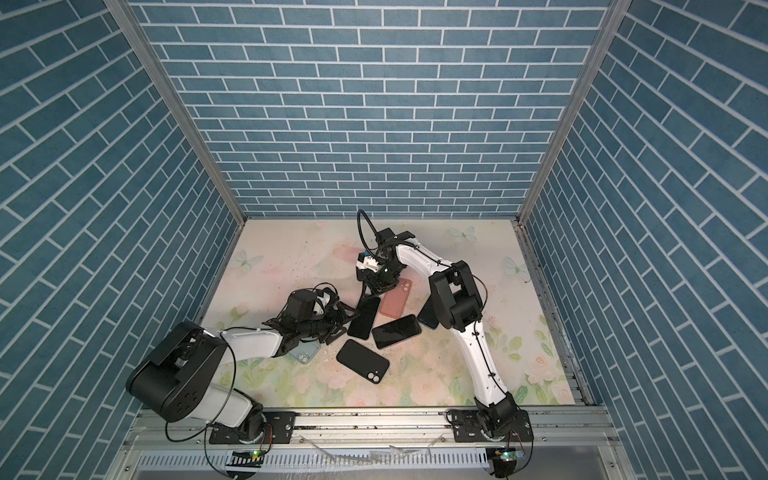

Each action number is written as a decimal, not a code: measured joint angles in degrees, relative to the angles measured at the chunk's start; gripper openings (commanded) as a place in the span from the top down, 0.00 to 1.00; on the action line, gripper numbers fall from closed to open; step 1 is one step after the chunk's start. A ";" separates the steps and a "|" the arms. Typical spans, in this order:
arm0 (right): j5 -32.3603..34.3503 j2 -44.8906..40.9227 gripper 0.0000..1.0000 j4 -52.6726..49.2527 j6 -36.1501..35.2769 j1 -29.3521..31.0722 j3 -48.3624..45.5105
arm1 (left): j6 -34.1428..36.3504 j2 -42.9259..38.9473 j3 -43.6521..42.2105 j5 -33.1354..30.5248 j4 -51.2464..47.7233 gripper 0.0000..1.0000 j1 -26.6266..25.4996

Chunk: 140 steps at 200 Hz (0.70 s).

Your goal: Put the phone into the phone case

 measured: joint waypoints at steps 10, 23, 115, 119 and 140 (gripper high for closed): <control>-1.01 -0.02 0.41 -0.81 -0.04 0.57 0.00 | 0.20 0.07 0.00 -0.17 0.24 0.11 0.00; -2.12 -0.33 0.42 -1.86 -0.09 1.05 0.00 | 0.59 0.07 0.00 -0.28 0.24 0.11 0.04; 4.35 -5.07 0.38 1.27 3.39 1.27 -4.39 | 8.13 -2.71 2.62 -2.29 -10.56 0.12 0.61; 4.87 -5.51 0.38 1.73 3.91 1.27 -4.85 | 8.76 -3.30 2.89 -2.73 -12.17 0.13 0.61; 6.78 -8.48 0.38 4.44 7.76 1.18 -8.59 | 12.22 -5.95 3.91 -4.70 -19.93 0.13 0.68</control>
